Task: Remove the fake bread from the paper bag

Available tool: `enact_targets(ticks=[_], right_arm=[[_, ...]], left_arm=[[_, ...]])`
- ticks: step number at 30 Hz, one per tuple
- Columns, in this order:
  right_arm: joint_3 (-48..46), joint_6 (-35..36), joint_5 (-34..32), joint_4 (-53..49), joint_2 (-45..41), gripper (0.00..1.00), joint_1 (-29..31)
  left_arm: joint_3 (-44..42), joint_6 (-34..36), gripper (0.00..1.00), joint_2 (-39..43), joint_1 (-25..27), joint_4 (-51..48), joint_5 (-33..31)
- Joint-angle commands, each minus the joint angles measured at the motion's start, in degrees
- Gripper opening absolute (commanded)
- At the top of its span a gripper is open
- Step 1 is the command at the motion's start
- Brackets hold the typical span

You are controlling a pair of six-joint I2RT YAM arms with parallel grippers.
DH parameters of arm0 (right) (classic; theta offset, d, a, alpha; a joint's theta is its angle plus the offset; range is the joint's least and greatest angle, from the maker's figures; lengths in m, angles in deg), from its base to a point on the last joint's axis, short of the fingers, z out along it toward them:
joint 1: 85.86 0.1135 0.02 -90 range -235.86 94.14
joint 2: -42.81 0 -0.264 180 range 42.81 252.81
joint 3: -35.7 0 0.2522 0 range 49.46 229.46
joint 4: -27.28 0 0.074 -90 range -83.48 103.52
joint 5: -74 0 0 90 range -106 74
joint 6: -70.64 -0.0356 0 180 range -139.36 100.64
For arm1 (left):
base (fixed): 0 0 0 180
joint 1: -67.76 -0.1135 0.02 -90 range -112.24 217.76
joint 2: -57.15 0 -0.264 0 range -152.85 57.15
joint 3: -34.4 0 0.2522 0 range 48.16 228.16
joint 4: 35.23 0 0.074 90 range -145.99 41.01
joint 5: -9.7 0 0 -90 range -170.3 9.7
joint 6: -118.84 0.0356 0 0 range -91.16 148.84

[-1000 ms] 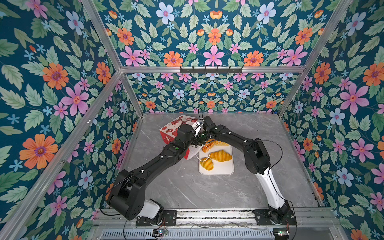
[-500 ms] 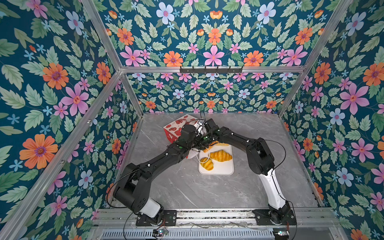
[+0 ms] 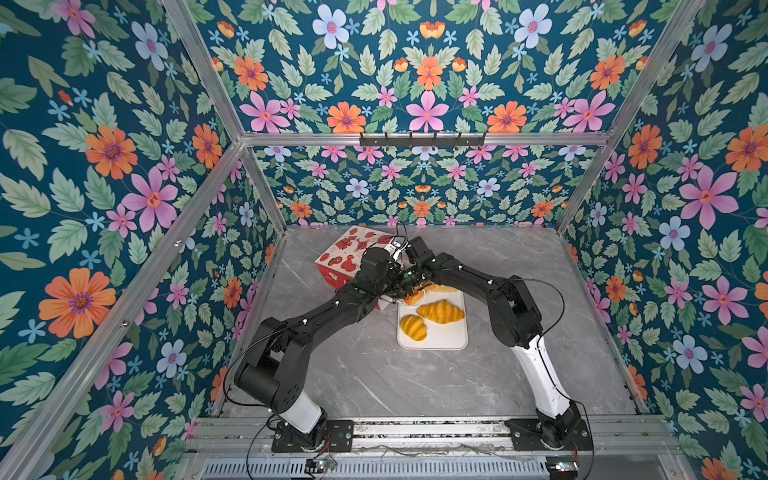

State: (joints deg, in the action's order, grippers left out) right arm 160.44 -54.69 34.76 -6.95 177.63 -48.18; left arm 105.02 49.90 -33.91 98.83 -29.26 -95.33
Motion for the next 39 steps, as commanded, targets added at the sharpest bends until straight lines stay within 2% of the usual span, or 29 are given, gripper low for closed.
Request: enact_targets(ticks=[1, 13, 19, 28, 35, 39], right_arm=[[-1.4, 1.2, 0.9, -0.2, -1.6, 0.39, -0.1], [-18.4, 2.0, -2.8, 5.4, -13.5, 0.39, -1.6], [-20.4, 2.0, -4.9, 6.2, -15.8, 0.38, -1.7], [-18.5, -1.7, 0.9, 10.6, -14.1, 0.38, -1.6], [-15.1, -1.4, 3.6, 8.6, -13.6, 0.38, -0.7], [-14.4, -4.4, 7.0, 11.5, -12.4, 0.38, -0.6]], left_arm=[[-0.5, -0.9, 0.00, 0.7, -0.8, 1.6, 0.4], [-3.1, -1.8, 0.00, 3.7, -2.2, 2.4, 2.2], [-3.9, -1.7, 0.00, 5.4, -2.2, 0.9, 3.4], [7.7, 0.6, 0.00, 2.3, -1.9, -14.5, 0.5], [18.4, 3.4, 0.00, -3.5, -1.0, -24.1, 0.0], [25.4, 6.3, 0.00, -8.1, 0.1, -30.9, -1.3]])
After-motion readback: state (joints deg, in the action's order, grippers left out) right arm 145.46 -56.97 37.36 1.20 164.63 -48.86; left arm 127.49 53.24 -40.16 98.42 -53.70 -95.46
